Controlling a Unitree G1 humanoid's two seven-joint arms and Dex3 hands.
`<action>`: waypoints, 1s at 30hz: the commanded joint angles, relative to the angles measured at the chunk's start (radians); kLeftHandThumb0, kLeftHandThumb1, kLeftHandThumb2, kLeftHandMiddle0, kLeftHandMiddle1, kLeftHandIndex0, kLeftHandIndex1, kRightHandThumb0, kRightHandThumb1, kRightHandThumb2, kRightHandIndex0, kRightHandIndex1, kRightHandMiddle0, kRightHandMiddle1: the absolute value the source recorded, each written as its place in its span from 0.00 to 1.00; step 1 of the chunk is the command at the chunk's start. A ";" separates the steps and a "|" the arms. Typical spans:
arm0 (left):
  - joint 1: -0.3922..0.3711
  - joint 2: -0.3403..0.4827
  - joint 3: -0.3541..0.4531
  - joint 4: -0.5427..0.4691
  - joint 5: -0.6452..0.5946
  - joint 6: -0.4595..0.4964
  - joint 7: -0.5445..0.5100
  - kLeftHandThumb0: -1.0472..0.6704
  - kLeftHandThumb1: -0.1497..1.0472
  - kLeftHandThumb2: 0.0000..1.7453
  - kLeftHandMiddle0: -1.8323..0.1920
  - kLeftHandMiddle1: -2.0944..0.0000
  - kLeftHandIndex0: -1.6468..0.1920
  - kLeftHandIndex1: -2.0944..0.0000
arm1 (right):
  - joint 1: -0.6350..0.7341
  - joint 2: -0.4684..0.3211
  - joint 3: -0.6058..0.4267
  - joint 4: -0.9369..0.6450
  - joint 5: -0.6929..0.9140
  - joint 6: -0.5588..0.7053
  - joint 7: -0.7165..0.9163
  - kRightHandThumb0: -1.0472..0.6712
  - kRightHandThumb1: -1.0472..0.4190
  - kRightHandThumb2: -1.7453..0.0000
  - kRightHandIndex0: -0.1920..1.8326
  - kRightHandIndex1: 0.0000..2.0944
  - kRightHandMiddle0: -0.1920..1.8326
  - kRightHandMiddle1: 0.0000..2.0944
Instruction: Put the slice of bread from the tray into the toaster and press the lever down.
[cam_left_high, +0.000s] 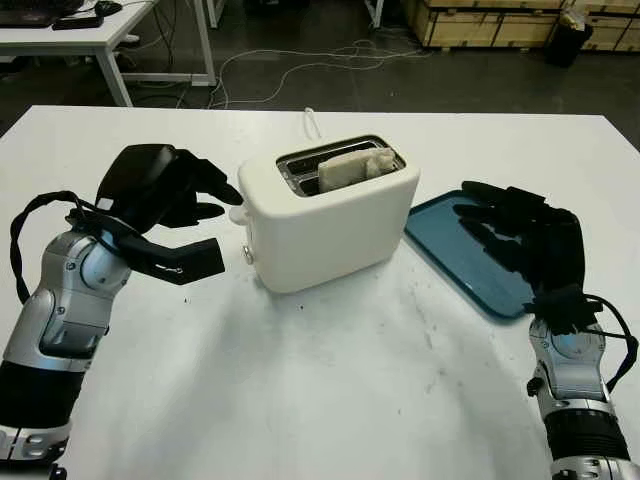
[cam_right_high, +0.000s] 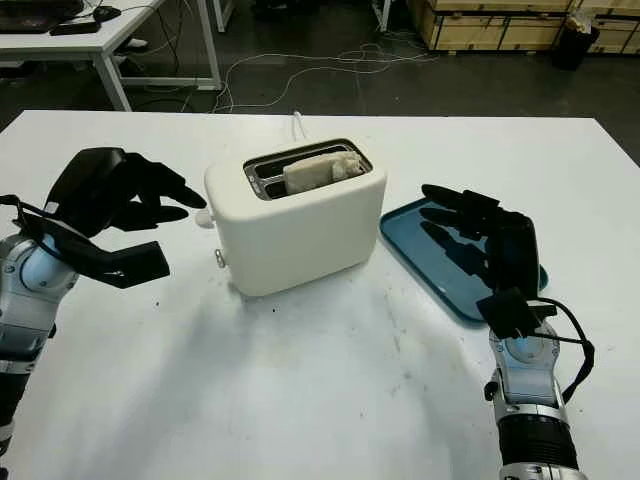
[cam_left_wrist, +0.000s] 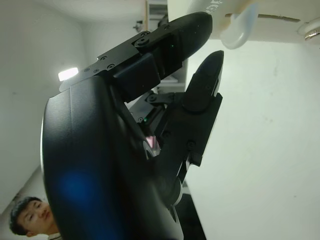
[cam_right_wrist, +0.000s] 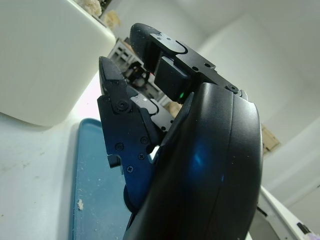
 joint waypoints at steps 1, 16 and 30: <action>0.002 0.006 -0.001 -0.003 0.009 0.011 -0.008 0.54 0.74 0.00 0.42 0.42 0.17 0.99 | 0.007 0.007 -0.002 -0.010 0.005 -0.024 -0.003 0.48 0.11 1.00 0.64 0.01 0.58 0.00; 0.000 -0.006 -0.016 0.046 0.025 -0.012 0.019 0.53 0.74 0.00 0.43 0.35 0.17 0.99 | 0.012 0.005 -0.003 -0.012 0.010 -0.029 0.003 0.48 0.10 1.00 0.64 0.01 0.58 0.00; -0.003 -0.022 -0.032 0.073 0.025 -0.031 0.035 0.55 0.74 0.00 0.43 0.35 0.16 0.99 | 0.019 0.008 -0.001 -0.020 0.023 -0.019 0.011 0.47 0.10 1.00 0.64 0.01 0.58 0.00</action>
